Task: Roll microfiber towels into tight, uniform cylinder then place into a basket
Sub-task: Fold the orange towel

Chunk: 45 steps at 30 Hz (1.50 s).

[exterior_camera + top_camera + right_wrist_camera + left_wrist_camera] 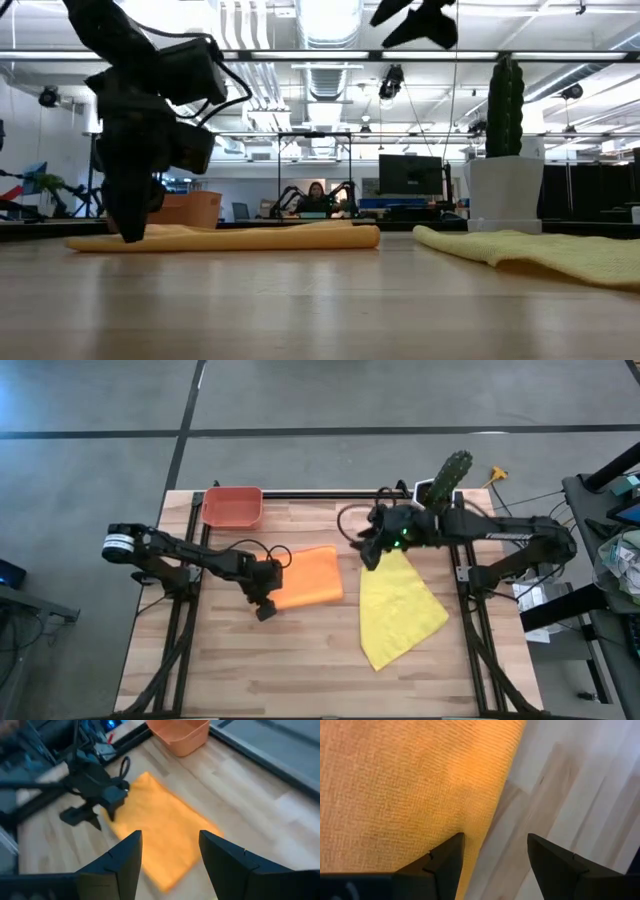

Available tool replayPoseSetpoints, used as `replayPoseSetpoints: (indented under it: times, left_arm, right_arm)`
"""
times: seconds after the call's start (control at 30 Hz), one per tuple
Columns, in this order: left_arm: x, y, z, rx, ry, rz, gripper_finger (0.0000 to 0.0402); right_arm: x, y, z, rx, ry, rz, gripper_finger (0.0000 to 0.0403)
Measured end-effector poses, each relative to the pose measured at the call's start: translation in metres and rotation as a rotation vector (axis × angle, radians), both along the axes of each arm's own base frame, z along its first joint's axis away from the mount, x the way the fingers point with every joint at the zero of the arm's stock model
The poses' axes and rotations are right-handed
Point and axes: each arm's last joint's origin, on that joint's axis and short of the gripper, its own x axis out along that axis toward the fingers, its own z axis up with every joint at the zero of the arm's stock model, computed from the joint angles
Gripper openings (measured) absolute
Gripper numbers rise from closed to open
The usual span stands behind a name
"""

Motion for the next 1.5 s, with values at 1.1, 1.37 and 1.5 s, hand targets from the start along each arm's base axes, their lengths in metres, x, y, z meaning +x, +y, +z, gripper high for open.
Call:
replayPoseSetpoints:
  times: [1.1,1.37,1.5]
  left_arm:
    - [-0.005,-0.024,0.116,-0.219,-0.545,0.23,0.0]
    - [-0.054,-0.017,0.147,-0.119,-0.647,0.228,0.0]
    - [-0.068,-0.016,0.156,-0.122,-0.703,0.218,0.0]
  right_arm:
    - [-0.006,-0.016,-0.019,0.016,0.071,0.274,0.0191]
    - [0.057,-0.002,-0.032,-0.026,0.037,0.287,0.0192]
    - [0.096,0.006,-0.046,-0.029,0.08,0.326,0.0192]
